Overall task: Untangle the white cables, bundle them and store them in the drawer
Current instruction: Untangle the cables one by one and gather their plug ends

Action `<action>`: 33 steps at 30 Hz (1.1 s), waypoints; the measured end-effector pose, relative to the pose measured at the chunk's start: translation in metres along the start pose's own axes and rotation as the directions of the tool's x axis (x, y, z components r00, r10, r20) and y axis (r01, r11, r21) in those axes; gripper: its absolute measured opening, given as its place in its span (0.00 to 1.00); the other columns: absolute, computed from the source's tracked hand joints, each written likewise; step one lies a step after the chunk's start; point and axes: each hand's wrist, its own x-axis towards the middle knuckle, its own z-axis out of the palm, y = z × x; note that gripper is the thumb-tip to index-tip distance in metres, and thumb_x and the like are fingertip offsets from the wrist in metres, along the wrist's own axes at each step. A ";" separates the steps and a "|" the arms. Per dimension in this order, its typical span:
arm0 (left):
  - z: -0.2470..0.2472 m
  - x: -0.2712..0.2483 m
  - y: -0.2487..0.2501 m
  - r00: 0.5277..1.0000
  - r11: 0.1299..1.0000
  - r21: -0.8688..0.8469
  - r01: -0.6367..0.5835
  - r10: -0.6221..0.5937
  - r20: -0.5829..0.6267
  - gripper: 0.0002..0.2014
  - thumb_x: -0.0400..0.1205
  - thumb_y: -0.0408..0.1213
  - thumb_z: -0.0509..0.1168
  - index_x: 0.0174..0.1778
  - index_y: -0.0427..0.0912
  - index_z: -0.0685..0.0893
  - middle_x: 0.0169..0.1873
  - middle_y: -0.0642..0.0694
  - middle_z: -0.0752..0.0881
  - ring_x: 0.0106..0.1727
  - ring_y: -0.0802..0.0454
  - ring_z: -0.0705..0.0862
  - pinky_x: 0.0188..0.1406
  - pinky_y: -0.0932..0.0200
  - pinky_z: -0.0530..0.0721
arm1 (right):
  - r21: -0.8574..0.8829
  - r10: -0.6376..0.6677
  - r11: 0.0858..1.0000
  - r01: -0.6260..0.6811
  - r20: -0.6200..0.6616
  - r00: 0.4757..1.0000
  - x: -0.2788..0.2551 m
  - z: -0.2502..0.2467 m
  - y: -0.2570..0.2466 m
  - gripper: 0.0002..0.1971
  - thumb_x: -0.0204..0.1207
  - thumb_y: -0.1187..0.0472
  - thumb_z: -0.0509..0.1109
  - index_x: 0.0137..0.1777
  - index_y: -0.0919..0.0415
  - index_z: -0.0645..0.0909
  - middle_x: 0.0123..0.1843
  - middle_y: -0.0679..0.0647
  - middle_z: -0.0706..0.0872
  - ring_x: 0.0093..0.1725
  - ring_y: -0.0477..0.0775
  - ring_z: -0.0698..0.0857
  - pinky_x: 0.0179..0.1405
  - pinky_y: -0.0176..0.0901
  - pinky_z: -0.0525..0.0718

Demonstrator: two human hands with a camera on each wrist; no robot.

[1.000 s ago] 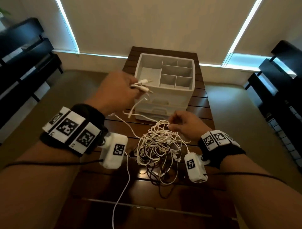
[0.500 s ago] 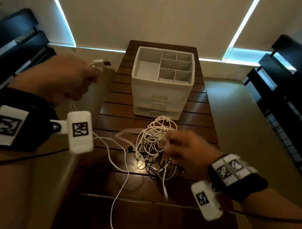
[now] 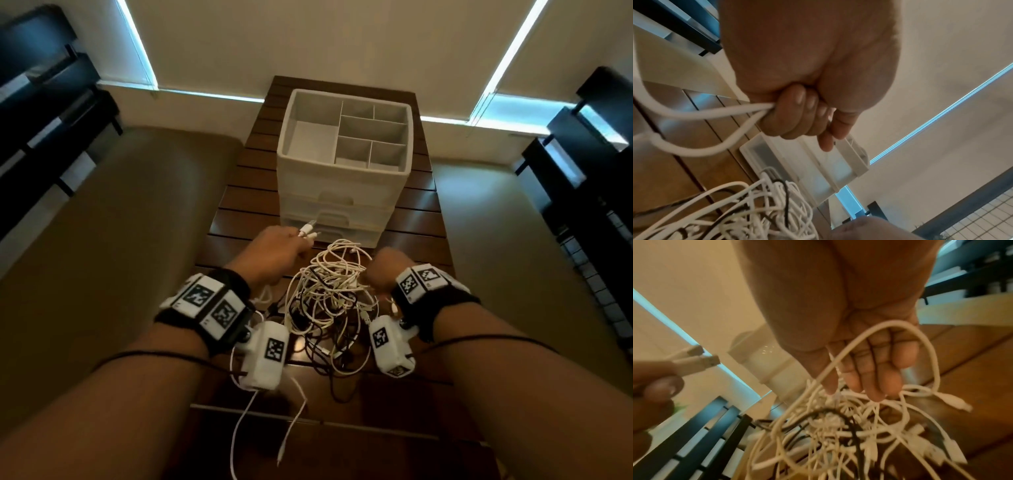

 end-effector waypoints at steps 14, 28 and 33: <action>0.009 0.002 0.000 0.976 0.966 -0.146 -0.215 0.217 -0.003 0.08 0.84 0.38 0.64 0.39 0.43 0.82 0.15 0.59 0.77 0.16 0.66 0.71 0.20 0.67 0.69 | 0.258 -0.005 0.961 0.099 -0.340 0.941 -0.025 -0.034 -0.008 0.08 0.79 0.63 0.66 0.49 0.58 0.87 0.50 0.53 0.88 0.49 0.52 0.84 0.42 0.37 0.80; 0.031 -0.004 0.017 0.906 0.881 -0.252 -0.402 0.423 0.034 0.06 0.84 0.34 0.65 0.43 0.43 0.86 0.22 0.61 0.82 0.23 0.68 0.76 0.26 0.72 0.73 | 0.651 -0.305 0.559 0.514 -0.416 0.857 -0.071 -0.075 -0.015 0.07 0.77 0.67 0.71 0.50 0.56 0.77 0.41 0.62 0.88 0.36 0.56 0.88 0.36 0.48 0.88; 0.031 -0.008 0.023 0.934 0.858 -0.405 -0.315 0.357 0.029 0.14 0.88 0.39 0.57 0.40 0.36 0.81 0.21 0.56 0.81 0.23 0.66 0.79 0.26 0.70 0.78 | 0.763 -0.309 0.556 0.330 -0.179 0.934 -0.060 -0.040 -0.012 0.15 0.73 0.68 0.74 0.56 0.58 0.76 0.54 0.58 0.85 0.47 0.57 0.87 0.42 0.48 0.89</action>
